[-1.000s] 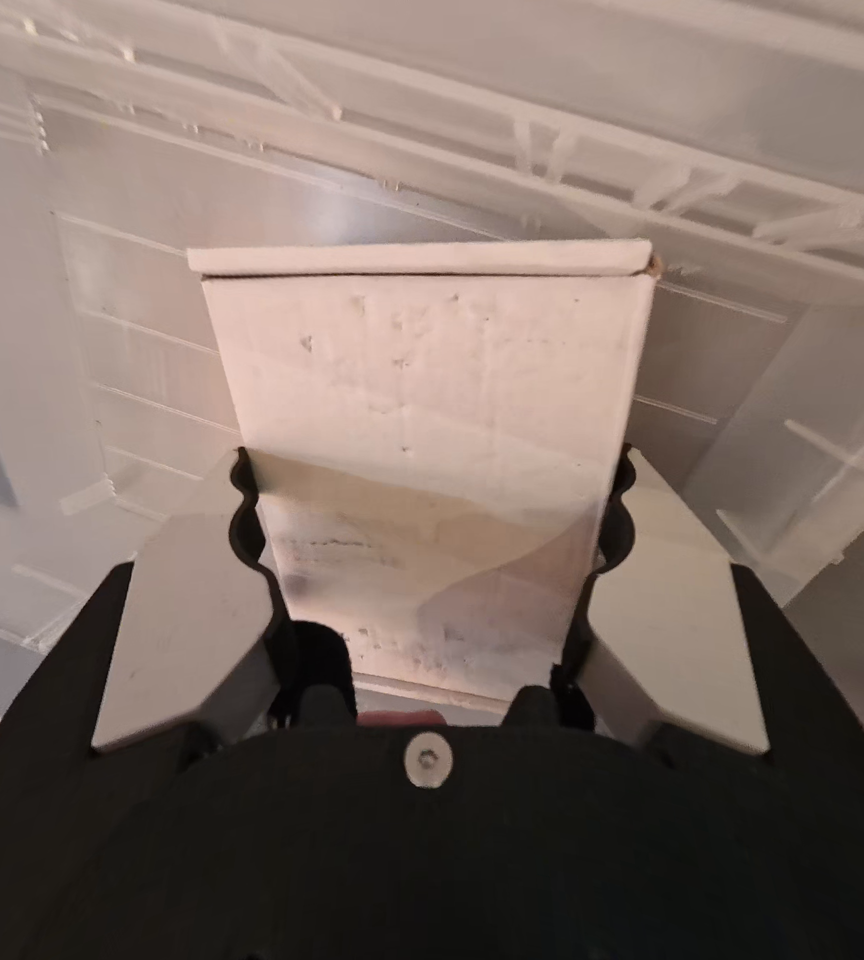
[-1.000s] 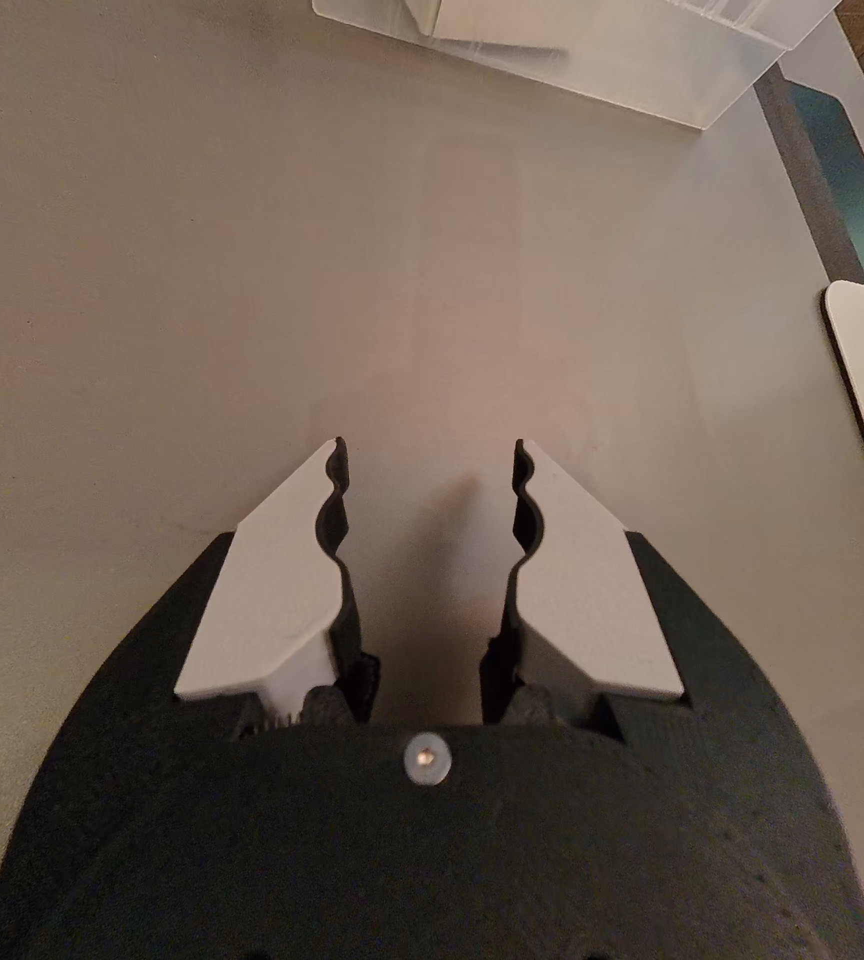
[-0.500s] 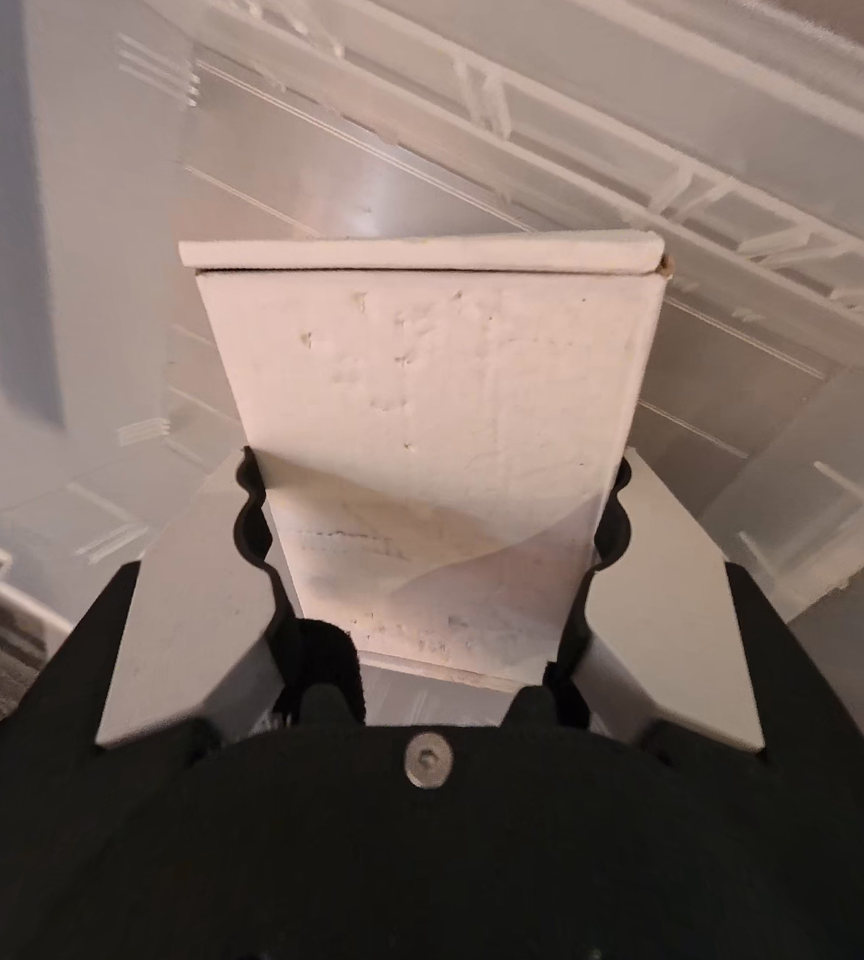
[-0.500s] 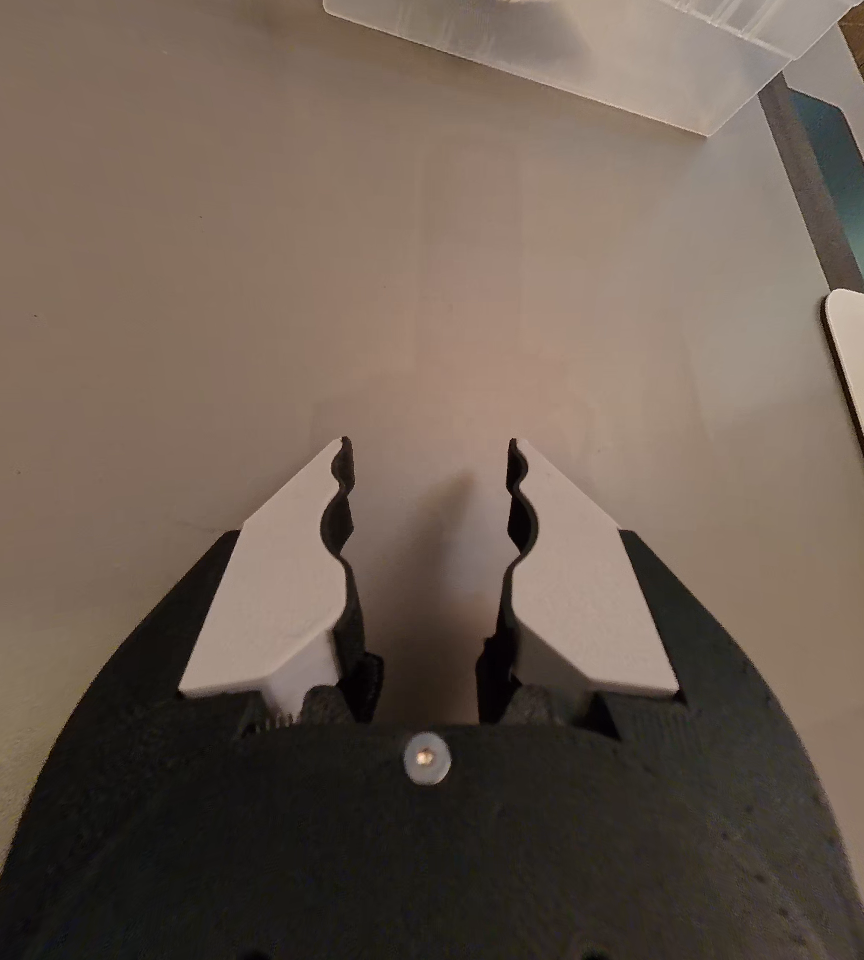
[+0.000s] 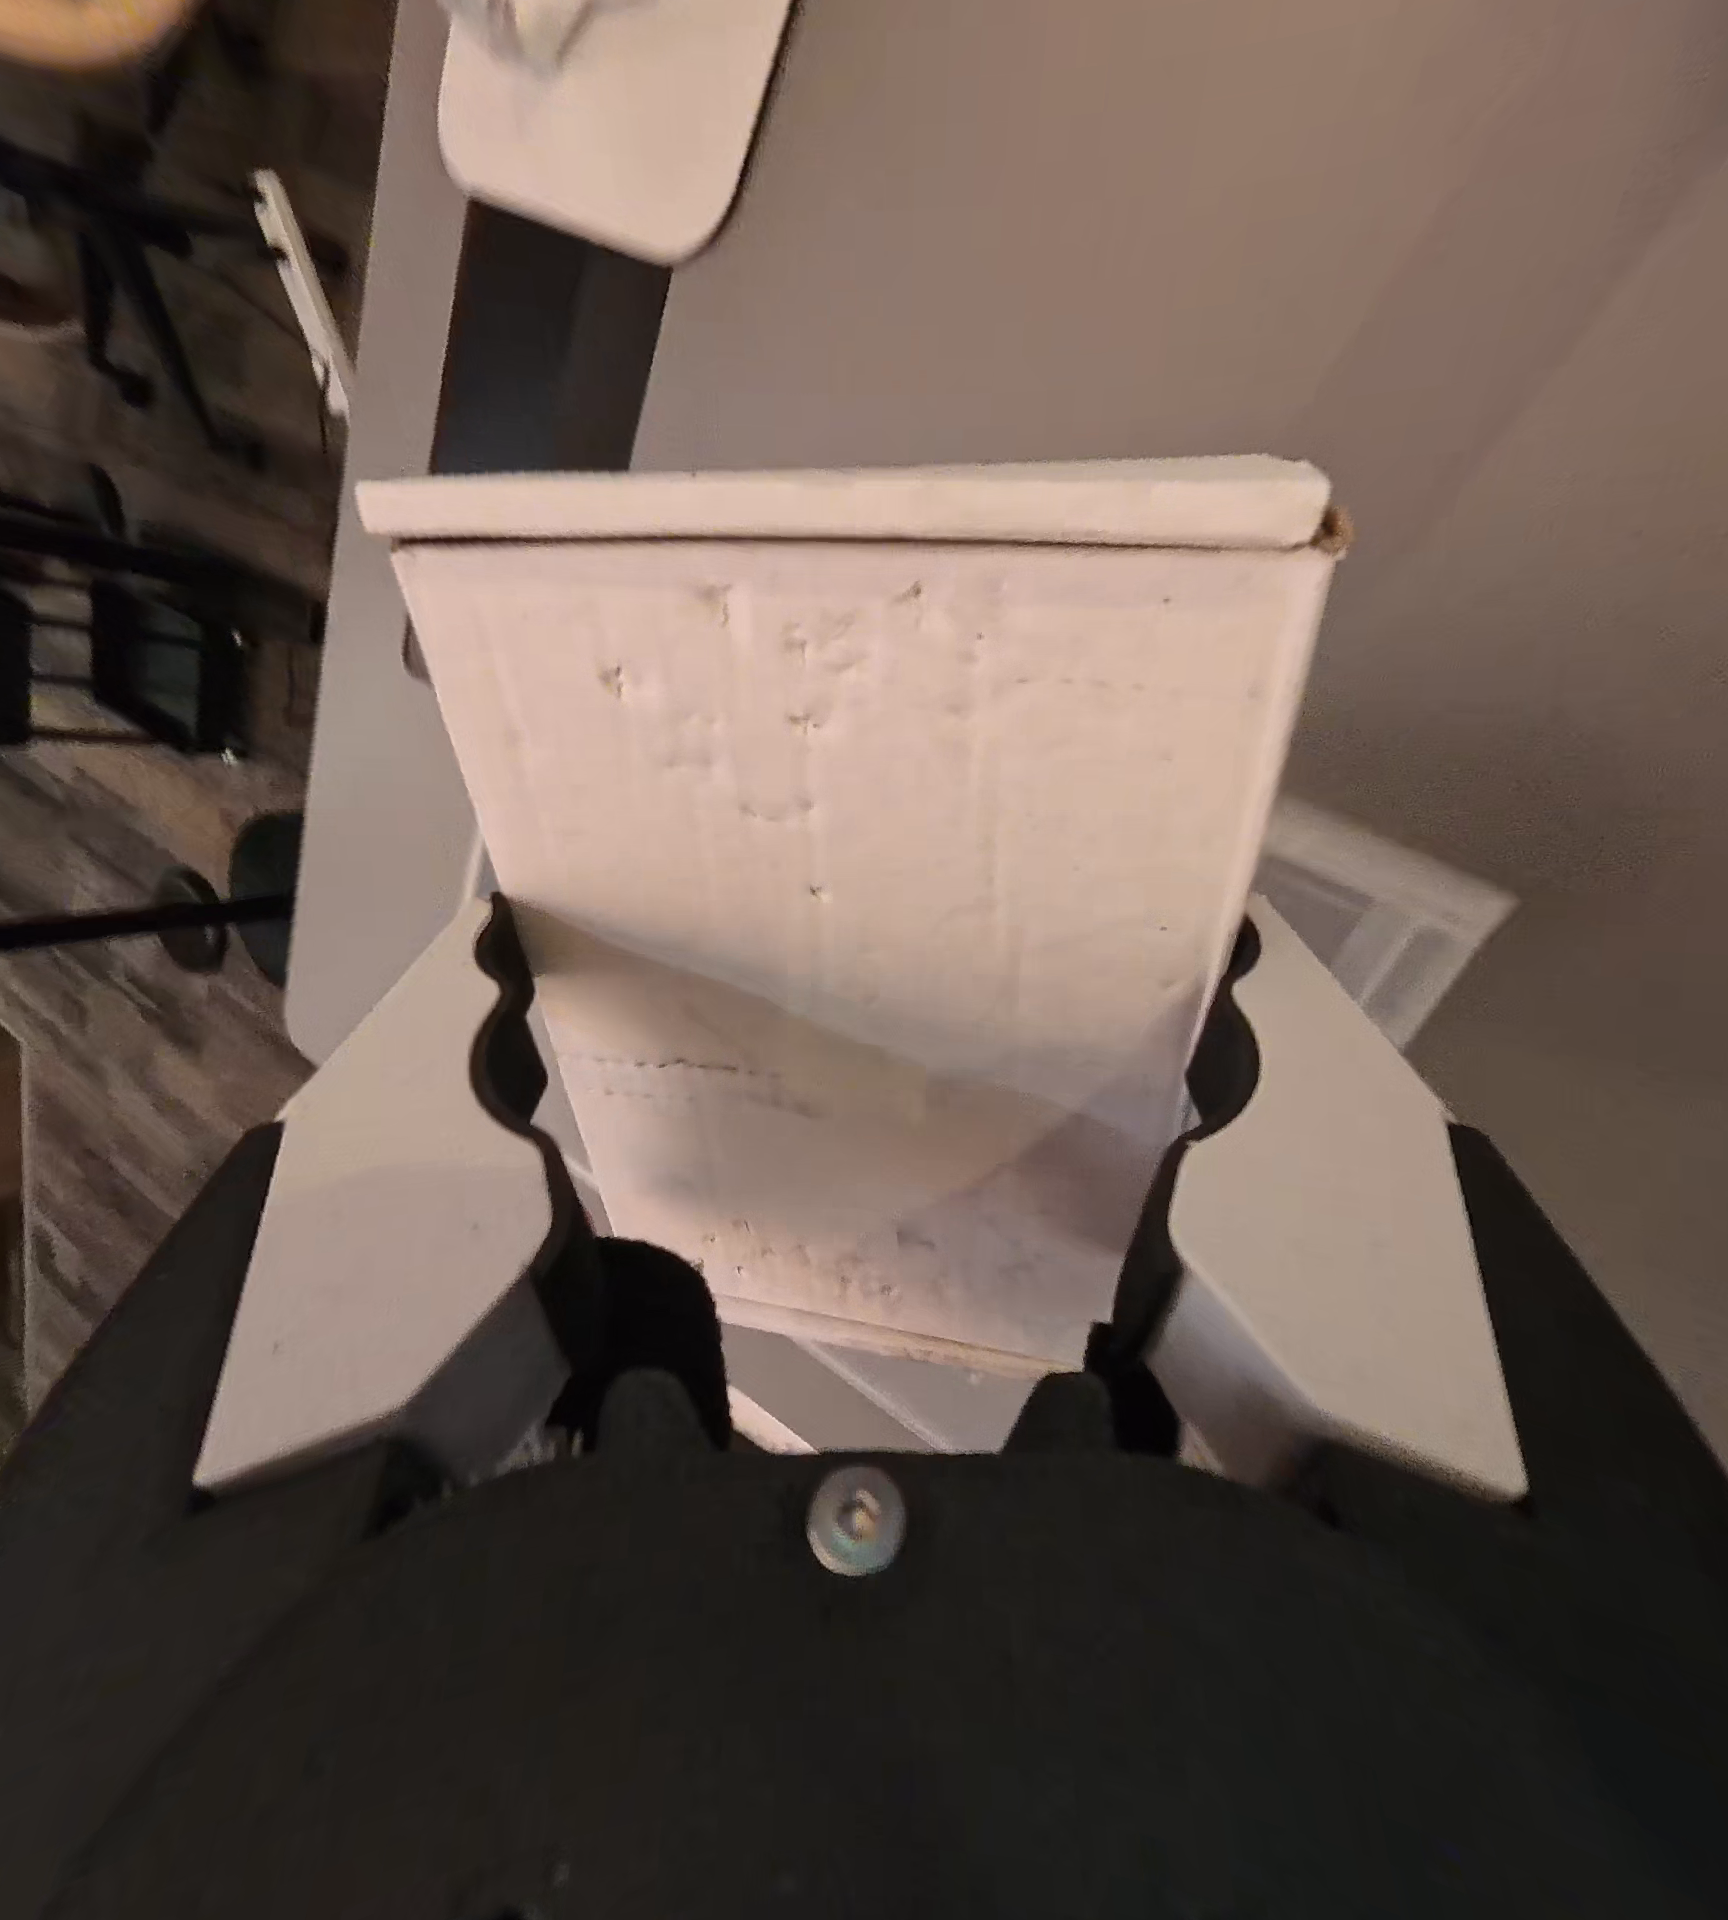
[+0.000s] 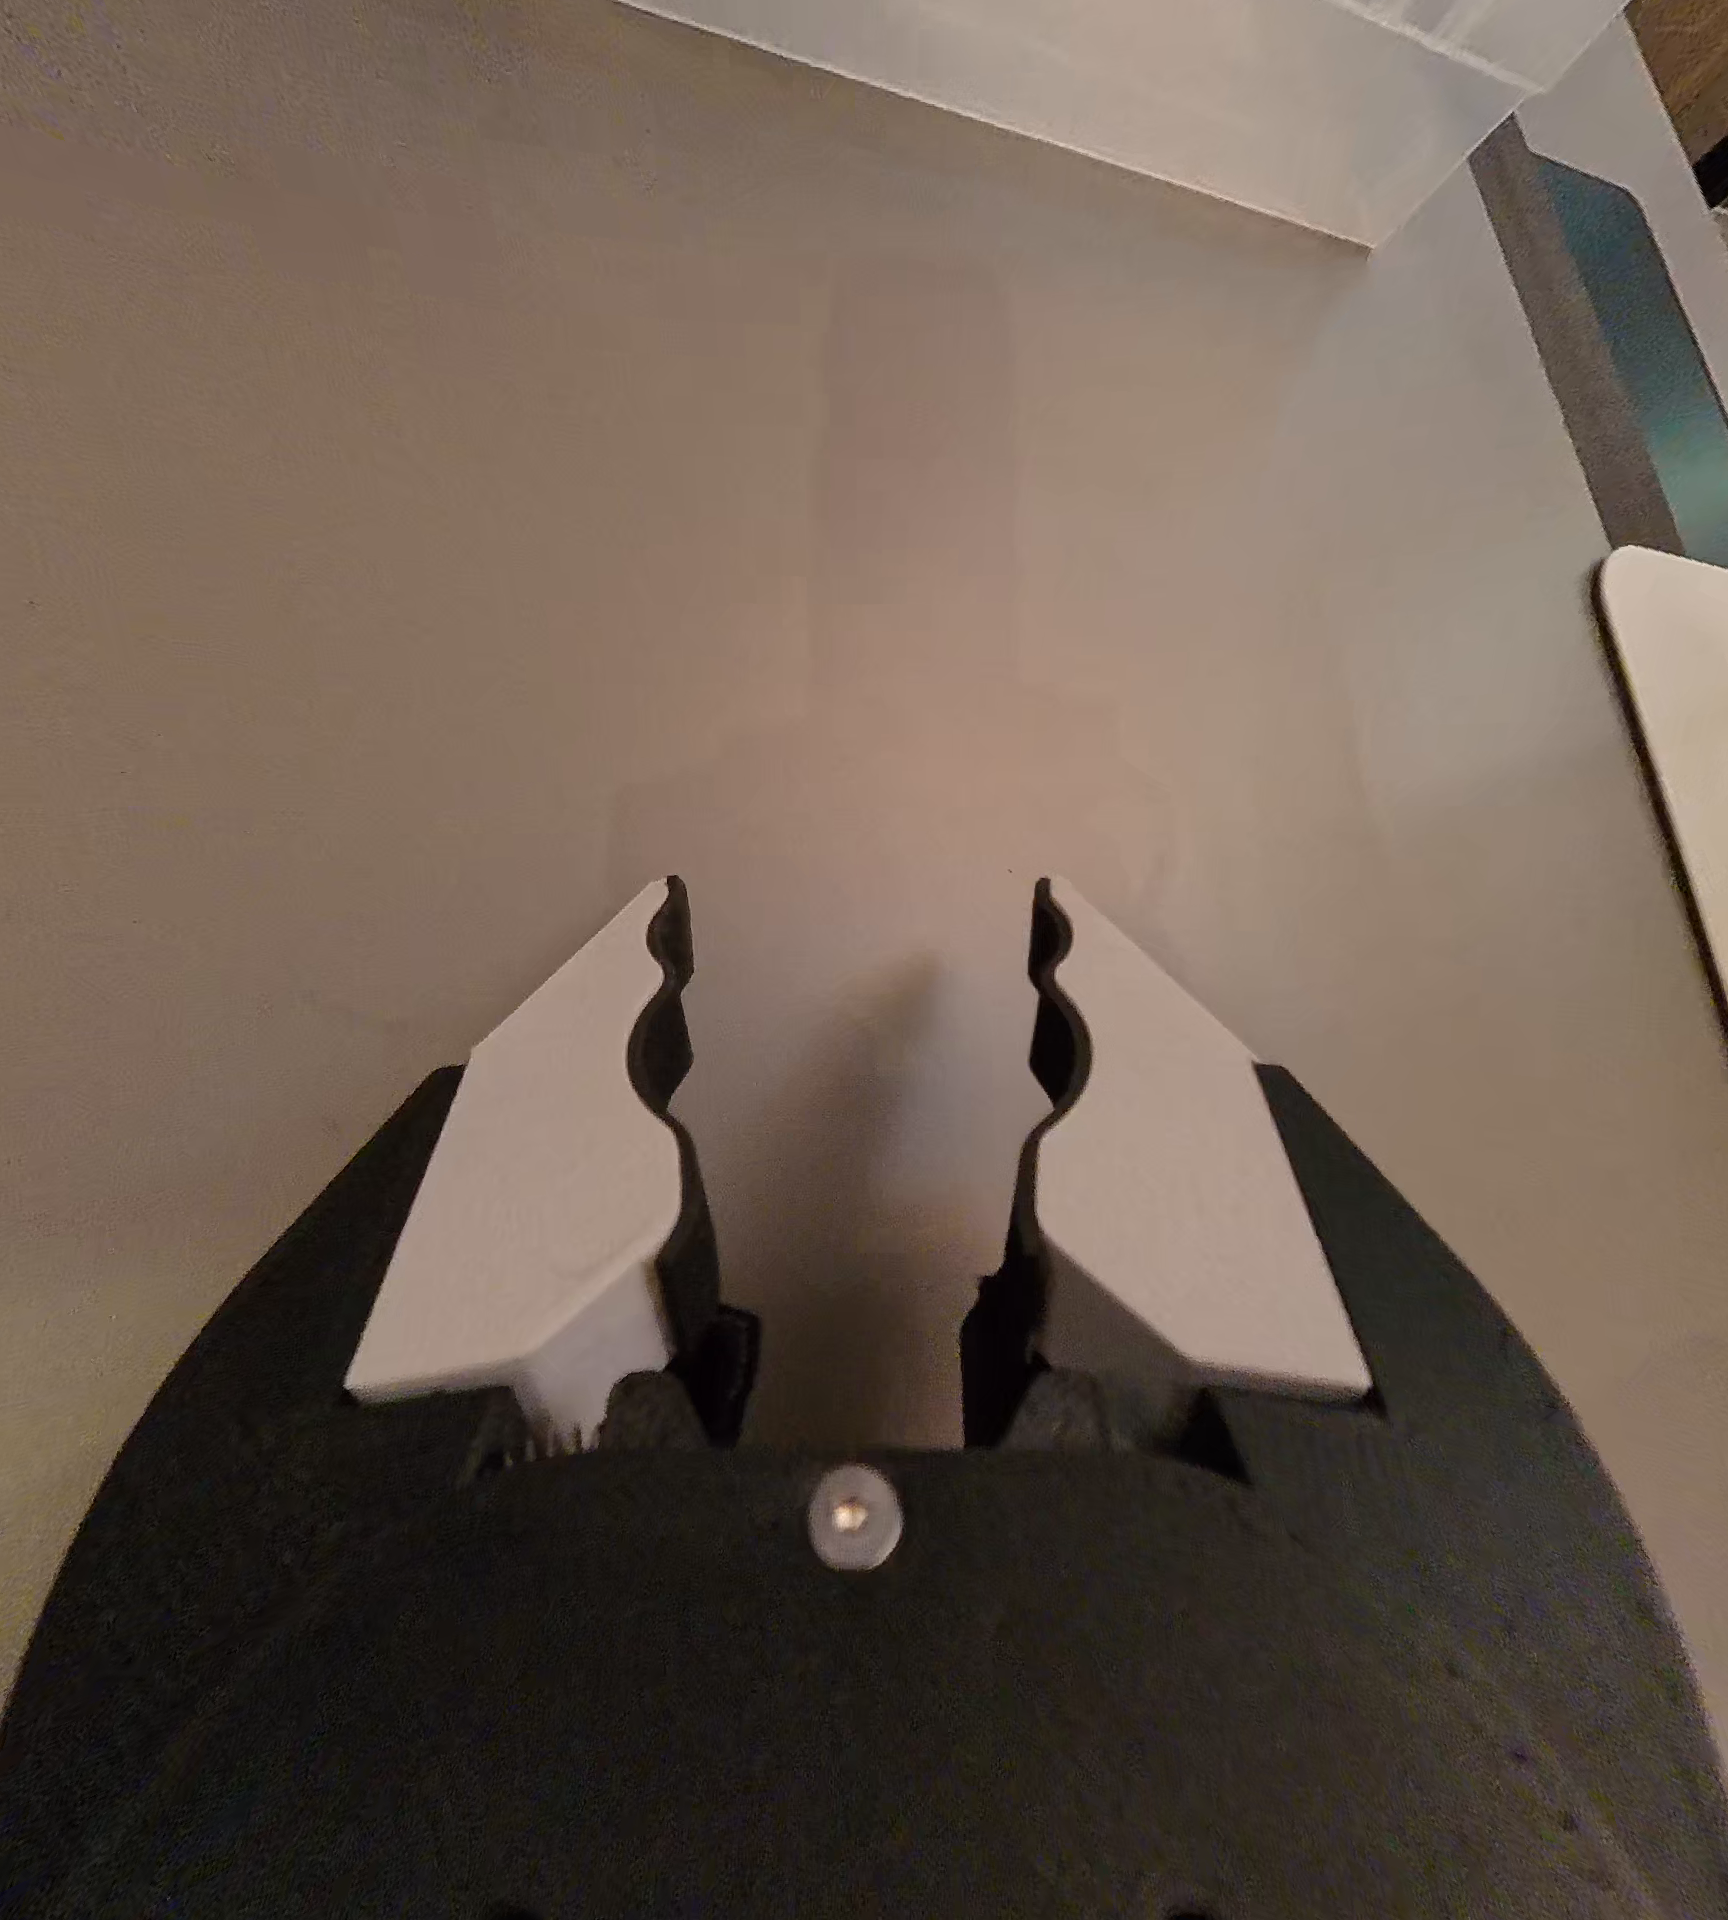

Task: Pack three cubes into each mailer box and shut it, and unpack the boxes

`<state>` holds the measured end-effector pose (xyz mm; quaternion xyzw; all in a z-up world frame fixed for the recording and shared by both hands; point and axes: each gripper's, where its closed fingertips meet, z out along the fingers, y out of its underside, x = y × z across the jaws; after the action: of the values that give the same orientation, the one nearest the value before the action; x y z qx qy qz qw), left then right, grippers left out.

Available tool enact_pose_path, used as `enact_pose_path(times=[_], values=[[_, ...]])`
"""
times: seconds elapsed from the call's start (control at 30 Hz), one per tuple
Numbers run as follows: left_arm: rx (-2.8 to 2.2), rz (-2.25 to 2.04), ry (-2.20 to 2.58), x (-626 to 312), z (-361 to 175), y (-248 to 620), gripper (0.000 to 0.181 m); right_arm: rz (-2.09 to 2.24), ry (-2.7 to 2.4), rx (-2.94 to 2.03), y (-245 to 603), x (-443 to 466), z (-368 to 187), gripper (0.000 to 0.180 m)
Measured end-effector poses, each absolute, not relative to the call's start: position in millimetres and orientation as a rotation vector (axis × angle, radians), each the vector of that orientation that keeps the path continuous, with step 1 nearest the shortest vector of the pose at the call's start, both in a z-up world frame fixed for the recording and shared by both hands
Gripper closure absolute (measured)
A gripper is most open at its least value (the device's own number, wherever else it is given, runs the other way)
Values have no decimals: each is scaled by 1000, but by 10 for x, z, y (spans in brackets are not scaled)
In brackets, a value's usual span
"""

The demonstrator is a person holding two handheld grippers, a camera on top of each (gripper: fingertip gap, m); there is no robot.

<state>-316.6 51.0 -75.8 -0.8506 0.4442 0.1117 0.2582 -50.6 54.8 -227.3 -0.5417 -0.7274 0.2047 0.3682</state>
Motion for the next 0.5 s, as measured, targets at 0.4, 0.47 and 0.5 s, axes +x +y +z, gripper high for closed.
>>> enact_pose_path(times=[0.4,0.47,0.5], values=[[-2276,56,1625,-1410,-986,613,55,464,-1576,-1123,606,-333,-1547,114],[-2353,-25,1634,-1315,-1217,685,55,368,-1539,-1054,583,-280,-1472,113],[-2391,-47,1650,-1283,-1346,707,55,309,-1518,-1020,579,-266,-1445,111]])
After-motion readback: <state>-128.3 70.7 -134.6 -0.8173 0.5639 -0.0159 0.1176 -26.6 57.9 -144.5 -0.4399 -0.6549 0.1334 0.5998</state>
